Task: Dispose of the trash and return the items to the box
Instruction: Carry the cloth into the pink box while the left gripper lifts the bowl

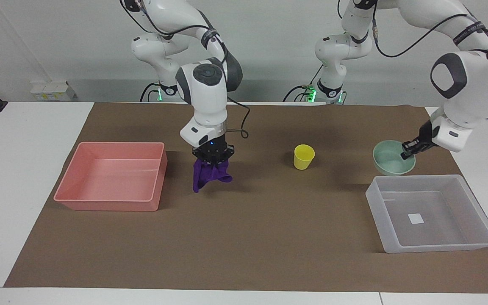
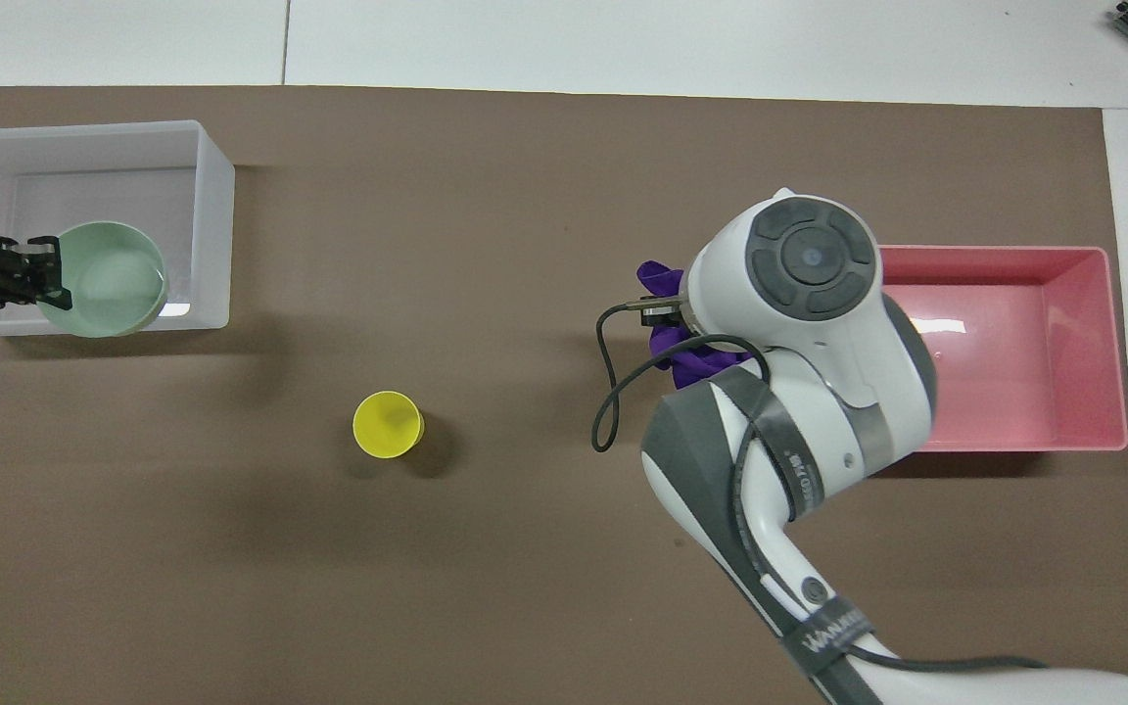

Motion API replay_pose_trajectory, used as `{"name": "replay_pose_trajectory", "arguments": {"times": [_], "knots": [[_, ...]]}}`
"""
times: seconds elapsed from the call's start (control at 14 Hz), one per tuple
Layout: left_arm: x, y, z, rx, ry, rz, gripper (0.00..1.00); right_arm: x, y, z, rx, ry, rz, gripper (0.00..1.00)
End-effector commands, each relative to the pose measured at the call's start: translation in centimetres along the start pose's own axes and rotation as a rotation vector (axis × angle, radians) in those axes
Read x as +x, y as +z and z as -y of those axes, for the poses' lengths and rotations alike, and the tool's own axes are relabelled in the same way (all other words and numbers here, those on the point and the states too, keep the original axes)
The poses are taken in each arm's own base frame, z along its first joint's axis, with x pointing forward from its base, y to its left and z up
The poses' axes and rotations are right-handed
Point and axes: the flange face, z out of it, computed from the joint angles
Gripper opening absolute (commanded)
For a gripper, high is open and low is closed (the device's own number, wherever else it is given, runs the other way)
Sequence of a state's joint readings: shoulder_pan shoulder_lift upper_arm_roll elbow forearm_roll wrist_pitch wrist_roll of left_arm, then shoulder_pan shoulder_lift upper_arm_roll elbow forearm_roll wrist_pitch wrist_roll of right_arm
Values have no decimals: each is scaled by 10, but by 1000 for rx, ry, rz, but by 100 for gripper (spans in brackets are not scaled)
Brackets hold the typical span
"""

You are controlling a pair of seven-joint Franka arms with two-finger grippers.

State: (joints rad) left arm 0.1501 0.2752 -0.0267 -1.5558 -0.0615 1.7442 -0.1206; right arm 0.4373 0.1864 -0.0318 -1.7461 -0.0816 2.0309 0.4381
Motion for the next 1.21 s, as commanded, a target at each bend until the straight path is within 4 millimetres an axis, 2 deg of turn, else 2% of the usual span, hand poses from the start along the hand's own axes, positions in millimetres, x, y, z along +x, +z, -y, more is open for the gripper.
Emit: {"name": "replay_pose_trajectory", "arguments": {"times": [0.0,0.07,0.14,0.29,0.36,0.5,0.71,0.79,0.86,0.93,1.0,1.14], "knots": [[62,16,51,-35,-1,-71,0,2,-39,-50,-20,-4,-15,0],[72,21,67,-35,-9,-121,0,5,-49,-75,-26,-28,-12,0],[82,35,83,-38,-19,-148,0,9,-56,-106,-33,-49,-12,0],[100,55,86,-40,-24,-212,0,17,-52,-160,-44,-75,-7,0],[106,72,82,-39,-21,-220,0,18,-44,-185,-50,-90,4,0],[108,93,83,-37,-18,-196,0,14,-29,-221,-55,-109,7,0],[111,125,80,-29,-7,-149,0,-3,17,-274,-61,-106,11,0],[111,127,74,-28,0,-147,0,-9,33,-286,-62,-107,3,0],[111,127,73,-28,6,-147,32,-14,45,-292,-62,-103,-1,0],[111,127,71,-29,30,-147,85,-18,59,-292,-60,-103,-3,0],[111,125,66,-23,54,-150,100,-22,71,-295,-58,-96,-13,0],[109,112,62,-21,58,-153,100,-26,96,-293,-54,-77,-24,0]]}}
